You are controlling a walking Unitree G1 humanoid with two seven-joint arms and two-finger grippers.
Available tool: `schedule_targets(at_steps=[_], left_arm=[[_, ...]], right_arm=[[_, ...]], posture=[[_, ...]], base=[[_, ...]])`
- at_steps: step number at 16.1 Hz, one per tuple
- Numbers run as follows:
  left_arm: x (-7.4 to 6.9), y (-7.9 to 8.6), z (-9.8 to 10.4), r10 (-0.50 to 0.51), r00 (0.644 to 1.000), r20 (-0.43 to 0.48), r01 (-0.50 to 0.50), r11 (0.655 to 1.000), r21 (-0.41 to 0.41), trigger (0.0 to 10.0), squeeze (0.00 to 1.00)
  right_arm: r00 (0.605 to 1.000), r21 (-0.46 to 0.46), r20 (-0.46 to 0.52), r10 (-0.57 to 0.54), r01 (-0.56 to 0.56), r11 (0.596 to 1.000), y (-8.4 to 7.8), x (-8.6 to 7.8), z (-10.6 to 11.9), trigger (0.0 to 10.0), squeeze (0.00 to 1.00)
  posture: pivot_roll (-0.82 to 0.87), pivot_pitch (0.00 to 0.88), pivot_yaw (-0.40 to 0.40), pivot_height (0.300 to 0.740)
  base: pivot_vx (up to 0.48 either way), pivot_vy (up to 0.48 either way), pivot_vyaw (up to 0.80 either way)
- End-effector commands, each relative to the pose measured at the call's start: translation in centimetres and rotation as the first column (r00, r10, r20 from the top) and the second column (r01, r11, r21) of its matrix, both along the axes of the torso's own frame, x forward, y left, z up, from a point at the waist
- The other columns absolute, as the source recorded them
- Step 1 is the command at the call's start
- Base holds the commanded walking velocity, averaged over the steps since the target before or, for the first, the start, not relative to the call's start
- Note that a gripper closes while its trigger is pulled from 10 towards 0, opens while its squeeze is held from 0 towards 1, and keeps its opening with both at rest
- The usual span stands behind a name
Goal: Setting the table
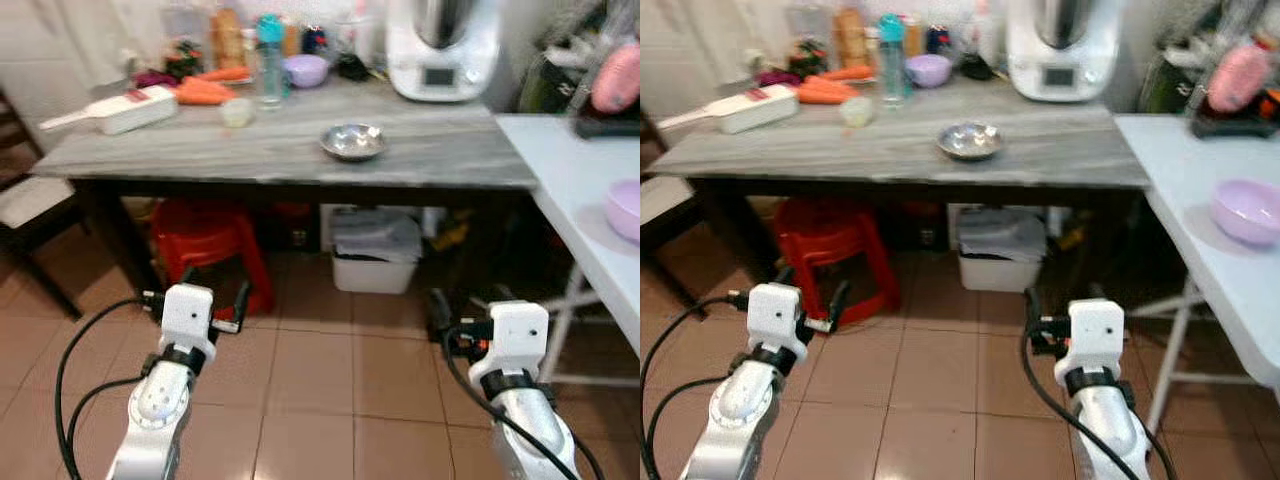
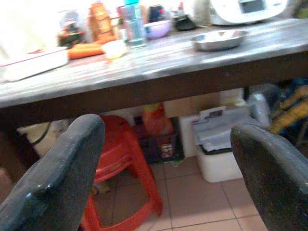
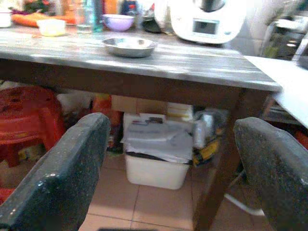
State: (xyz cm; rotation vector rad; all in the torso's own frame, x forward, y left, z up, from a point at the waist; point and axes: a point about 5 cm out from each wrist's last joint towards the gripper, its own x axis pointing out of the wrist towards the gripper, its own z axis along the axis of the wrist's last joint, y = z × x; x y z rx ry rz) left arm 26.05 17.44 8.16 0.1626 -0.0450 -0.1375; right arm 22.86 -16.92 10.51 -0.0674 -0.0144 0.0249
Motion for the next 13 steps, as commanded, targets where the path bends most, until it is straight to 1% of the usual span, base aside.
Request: schedule_targets(at_steps=[1, 4, 7, 11, 13], left_arm=[[-0.01, 0.24, 0.09, 0.007, 1.000, 0.002, -0.007, 1.000, 0.014, 10.0, 0.00], [0.06, 0.16, 0.13, 0.003, 1.000, 0.003, -0.003, 1.000, 0.019, 10.0, 0.00], [-0.04, -0.06, -0.15, -0.024, 1.000, -0.013, 0.024, 1.000, 0.014, 10.0, 0.00], [-0.06, -0.51, -0.22, -0.049, 0.999, -0.018, 0.049, 0.999, 0.007, 10.0, 0.00], [-0.14, -0.55, -0.25, -0.057, 0.998, -0.021, 0.057, 0.998, 0.002, 10.0, 0.00]], right_arm=[[1.000, 0.011, -0.009, 0.018, -0.018, 1.000, 0.46, 0.13, -0.15, 10.0, 0.00], [1.000, 0.022, -0.011, 0.013, -0.013, 1.000, 0.44, 0.08, -0.23, 10.0, 0.00], [0.998, 0.022, -0.025, -0.049, 0.049, 0.999, -0.11, 0.12, -0.44, 10.0, 0.00], [0.996, 0.025, -0.037, -0.087, 0.088, 0.996, -0.27, -0.03, -0.61, 10.0, 0.00], [0.993, 0.022, -0.059, -0.105, 0.107, 0.994, -0.35, -0.07, -0.90, 10.0, 0.00]], posture=[[0.01, 0.000, 0.025, 0.740], [0.00, 0.000, 0.027, 0.740], [0.00, 0.000, 0.031, 0.740], [0.00, 0.000, 0.035, 0.740], [-0.01, 0.000, 0.035, 0.740]], base=[[0.000, 0.000, 0.80], [0.000, 0.000, 0.80], [0.000, 0.000, 0.00], [0.000, 0.000, 0.00], [0.000, 0.000, 0.00]])
